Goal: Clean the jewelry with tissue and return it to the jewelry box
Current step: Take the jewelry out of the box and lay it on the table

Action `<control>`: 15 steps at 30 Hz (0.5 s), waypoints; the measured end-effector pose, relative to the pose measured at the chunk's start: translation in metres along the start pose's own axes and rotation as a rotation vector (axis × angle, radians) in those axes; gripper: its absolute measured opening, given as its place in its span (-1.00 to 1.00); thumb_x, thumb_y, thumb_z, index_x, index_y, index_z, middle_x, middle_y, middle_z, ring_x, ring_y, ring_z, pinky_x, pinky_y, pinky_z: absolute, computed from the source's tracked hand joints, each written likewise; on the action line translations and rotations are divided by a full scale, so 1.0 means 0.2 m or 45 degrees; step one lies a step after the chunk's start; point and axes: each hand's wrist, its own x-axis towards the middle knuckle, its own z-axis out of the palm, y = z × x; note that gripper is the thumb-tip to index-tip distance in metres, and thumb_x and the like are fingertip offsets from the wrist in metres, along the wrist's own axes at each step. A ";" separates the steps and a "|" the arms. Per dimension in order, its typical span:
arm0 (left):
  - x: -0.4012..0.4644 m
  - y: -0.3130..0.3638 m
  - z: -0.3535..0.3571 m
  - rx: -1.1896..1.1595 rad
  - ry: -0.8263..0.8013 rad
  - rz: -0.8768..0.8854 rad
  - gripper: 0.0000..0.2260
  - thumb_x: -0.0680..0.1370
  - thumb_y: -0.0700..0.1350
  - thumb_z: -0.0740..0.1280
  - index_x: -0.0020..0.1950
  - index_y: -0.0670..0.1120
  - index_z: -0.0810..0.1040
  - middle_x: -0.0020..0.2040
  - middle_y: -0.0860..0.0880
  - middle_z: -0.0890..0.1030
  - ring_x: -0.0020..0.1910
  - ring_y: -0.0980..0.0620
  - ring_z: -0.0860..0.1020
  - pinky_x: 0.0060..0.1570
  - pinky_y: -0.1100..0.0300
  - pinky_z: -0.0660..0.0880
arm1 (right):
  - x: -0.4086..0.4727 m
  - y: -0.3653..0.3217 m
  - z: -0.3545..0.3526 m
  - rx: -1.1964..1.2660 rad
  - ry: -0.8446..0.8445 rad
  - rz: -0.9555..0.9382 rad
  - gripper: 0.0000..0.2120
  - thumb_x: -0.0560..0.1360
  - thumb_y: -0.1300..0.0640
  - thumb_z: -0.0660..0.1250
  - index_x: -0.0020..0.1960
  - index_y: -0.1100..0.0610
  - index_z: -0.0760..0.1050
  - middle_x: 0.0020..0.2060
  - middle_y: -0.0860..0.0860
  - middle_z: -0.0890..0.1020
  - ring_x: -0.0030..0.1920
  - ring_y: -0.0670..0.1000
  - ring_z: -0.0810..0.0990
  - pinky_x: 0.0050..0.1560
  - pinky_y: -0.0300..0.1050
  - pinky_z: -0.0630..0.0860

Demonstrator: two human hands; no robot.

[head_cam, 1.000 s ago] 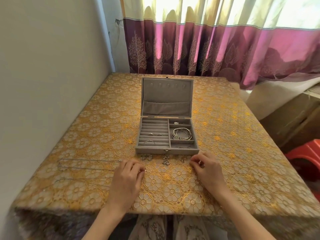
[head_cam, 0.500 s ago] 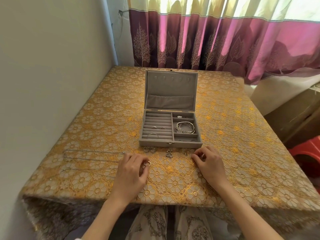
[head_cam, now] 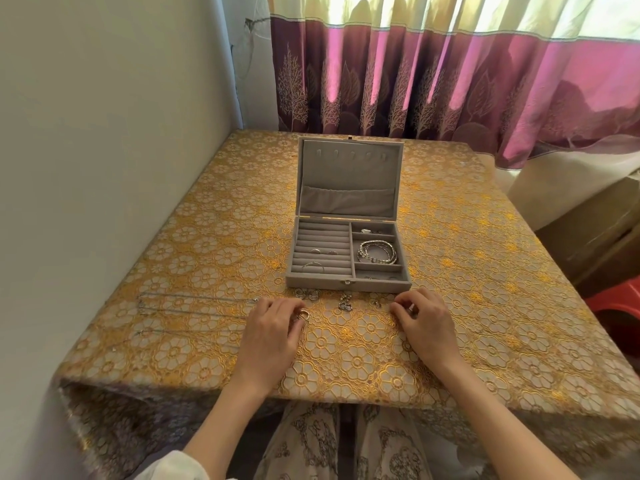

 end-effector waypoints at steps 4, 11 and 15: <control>0.00 0.00 0.00 -0.018 0.004 -0.029 -0.74 0.45 -0.15 0.41 0.13 -0.07 0.56 -0.04 0.06 0.61 -0.03 0.08 0.46 -0.02 0.27 0.37 | 0.00 0.00 0.00 -0.022 0.021 -0.034 -0.92 0.38 0.17 0.45 -0.15 0.15 0.60 -0.23 -0.02 0.54 -0.15 -0.02 0.45 -0.15 -0.14 0.36; 0.02 0.02 0.01 0.039 0.050 -0.011 -0.71 0.42 -0.17 0.45 0.13 -0.09 0.56 -0.11 0.04 0.60 -0.12 0.11 0.44 -0.13 0.30 0.40 | 0.00 0.00 0.00 -0.013 0.024 -0.032 -0.91 0.39 0.17 0.45 -0.11 0.15 0.63 -0.21 0.02 0.56 -0.13 0.02 0.47 -0.17 -0.12 0.40; 0.02 0.02 0.00 0.035 0.089 0.007 -0.68 0.38 -0.19 0.48 0.11 -0.11 0.56 -0.14 0.02 0.58 -0.19 0.08 0.46 -0.19 0.22 0.50 | 0.00 0.00 0.00 -0.012 0.018 -0.029 -0.91 0.41 0.17 0.43 -0.10 0.15 0.63 -0.22 -0.02 0.53 -0.13 0.02 0.48 -0.17 -0.10 0.43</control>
